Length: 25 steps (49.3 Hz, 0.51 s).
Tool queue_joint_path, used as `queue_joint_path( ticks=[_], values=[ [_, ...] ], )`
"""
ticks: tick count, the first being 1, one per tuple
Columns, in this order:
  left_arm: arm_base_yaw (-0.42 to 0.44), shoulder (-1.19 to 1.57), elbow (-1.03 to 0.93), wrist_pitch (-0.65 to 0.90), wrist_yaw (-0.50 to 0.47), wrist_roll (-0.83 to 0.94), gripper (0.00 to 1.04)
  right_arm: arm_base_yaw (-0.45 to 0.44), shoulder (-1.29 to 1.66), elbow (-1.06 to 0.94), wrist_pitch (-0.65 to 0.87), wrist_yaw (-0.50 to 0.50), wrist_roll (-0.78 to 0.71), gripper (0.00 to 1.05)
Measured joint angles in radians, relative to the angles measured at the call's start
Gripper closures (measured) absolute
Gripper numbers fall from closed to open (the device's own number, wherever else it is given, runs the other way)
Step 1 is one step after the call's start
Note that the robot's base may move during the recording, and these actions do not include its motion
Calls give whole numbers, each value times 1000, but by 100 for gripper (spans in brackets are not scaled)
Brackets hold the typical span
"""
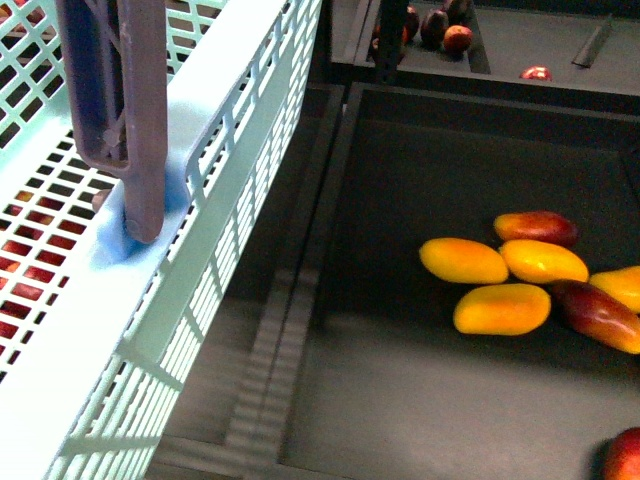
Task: Pick mango and avocado into basket
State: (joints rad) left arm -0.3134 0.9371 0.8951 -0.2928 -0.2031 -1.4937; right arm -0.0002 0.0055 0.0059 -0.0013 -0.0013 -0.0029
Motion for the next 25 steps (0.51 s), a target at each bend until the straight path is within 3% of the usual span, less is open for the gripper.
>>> queue_joint_path(
  ticks=[25],
  values=[
    [11,-3,-3,0,-32,8,96,-1,-1,-1,-2,-8,0,8]
  ],
)
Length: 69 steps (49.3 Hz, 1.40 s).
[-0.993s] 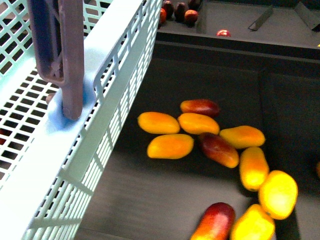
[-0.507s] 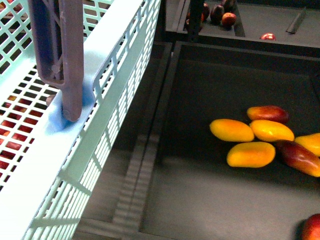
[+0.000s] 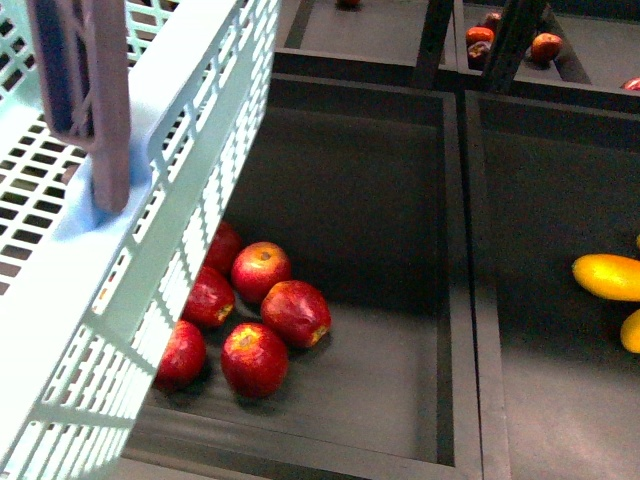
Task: Pick mango and avocado into basket
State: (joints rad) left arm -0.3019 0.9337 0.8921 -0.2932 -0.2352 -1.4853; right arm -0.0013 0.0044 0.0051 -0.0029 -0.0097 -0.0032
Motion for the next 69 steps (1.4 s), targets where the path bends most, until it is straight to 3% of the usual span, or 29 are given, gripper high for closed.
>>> queue_joint_path(
  ticks=[21,24,30,35,38,49,55,69],
  values=[
    [-9,0,0,3,35,0,97,0,0,0,0,7,0,8],
    [-10,35,-9,93,134,245,97,0,0,0,0,8,0,8],
    [-27,155,19,135,241,707,97,0,0,0,0,6,0,8],
    [-39,308,71,167,336,1005,97,0,0,0,0,8,0,8],
    [-57,419,114,198,423,1097,97,0,0,0,0,8,0,8],
    [-190,682,261,196,637,1177,97,0,0,0,0,8,0,8],
    [-237,692,275,178,633,1202,97,0,0,0,0,8,0,8],
    [-234,691,277,160,579,1251,97,0,0,0,0,8,0,8]
  ],
)
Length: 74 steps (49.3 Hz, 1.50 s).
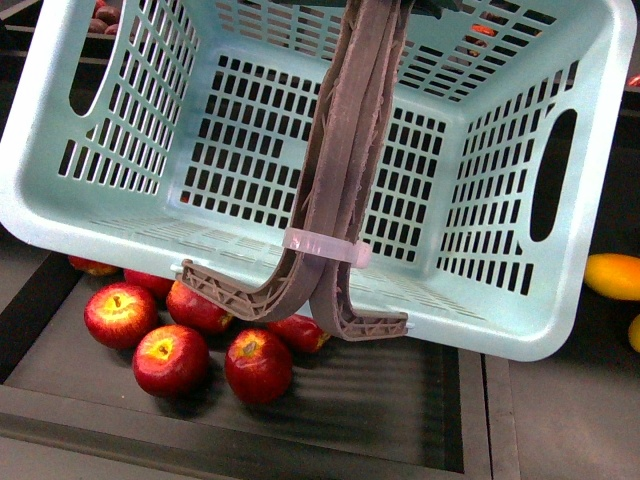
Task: Pick mango and avocado into basket
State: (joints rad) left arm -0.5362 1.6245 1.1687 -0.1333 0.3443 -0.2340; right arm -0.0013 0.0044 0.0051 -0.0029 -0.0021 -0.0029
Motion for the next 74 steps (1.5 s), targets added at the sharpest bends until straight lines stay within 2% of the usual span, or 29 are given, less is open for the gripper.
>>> queue_joint_path(
  ticks=[7,9,12,13,19,28,36,46,50,58,62,74],
  values=[
    [-2,0,0,0,5,5,97,3,2,0,-1,13,7,8],
    [-3,0,0,0,8,5,97,30,40,10,-4,154,77,8],
    [-3,0,0,0,15,6,97,11,124,30,24,244,155,8],
    [-3,0,0,0,18,5,97,-13,164,42,39,243,177,8],
    [-5,-1,0,0,18,6,97,-226,540,173,203,96,262,8],
    [-3,-1,0,0,13,6,97,-329,1015,300,389,-36,174,8],
    [-3,-1,0,0,7,6,97,-412,1495,394,561,-82,36,8],
    [-3,-1,0,0,15,6,97,-444,1944,528,730,-53,-20,8],
    [-3,-1,0,0,15,6,97,-442,2089,591,752,-53,-10,8],
    [-3,-1,0,0,13,6,97,-435,2272,715,718,-74,-25,8],
    [-3,-1,0,0,11,6,97,-435,2321,764,685,-109,-54,8],
    [-3,-1,0,0,13,6,97,-460,2429,918,626,-117,-131,8]
  ],
)
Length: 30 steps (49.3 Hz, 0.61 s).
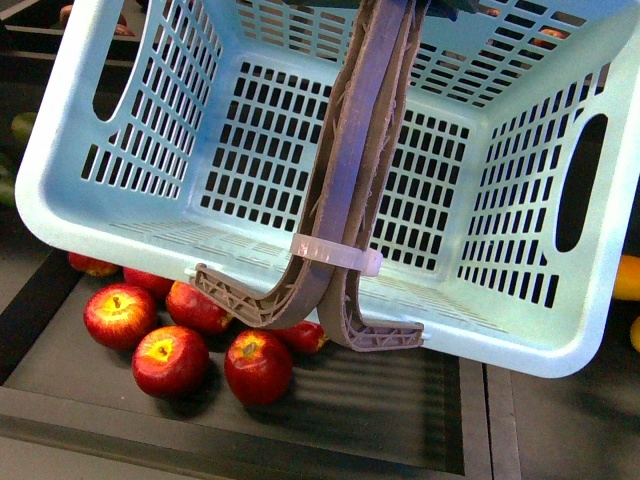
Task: Pick mango and avocado into basket
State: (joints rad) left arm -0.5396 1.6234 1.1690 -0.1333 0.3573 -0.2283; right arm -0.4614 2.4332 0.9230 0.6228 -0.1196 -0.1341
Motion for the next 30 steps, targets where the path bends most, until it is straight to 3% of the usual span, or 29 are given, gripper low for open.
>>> queue_joint_path(
  ticks=[14,30],
  values=[
    [0,0,0,0,0,0,97,-30,98,147,-39,-37,-90,8],
    [0,0,0,0,0,0,97,-48,172,292,-69,7,-44,8]
  ],
)
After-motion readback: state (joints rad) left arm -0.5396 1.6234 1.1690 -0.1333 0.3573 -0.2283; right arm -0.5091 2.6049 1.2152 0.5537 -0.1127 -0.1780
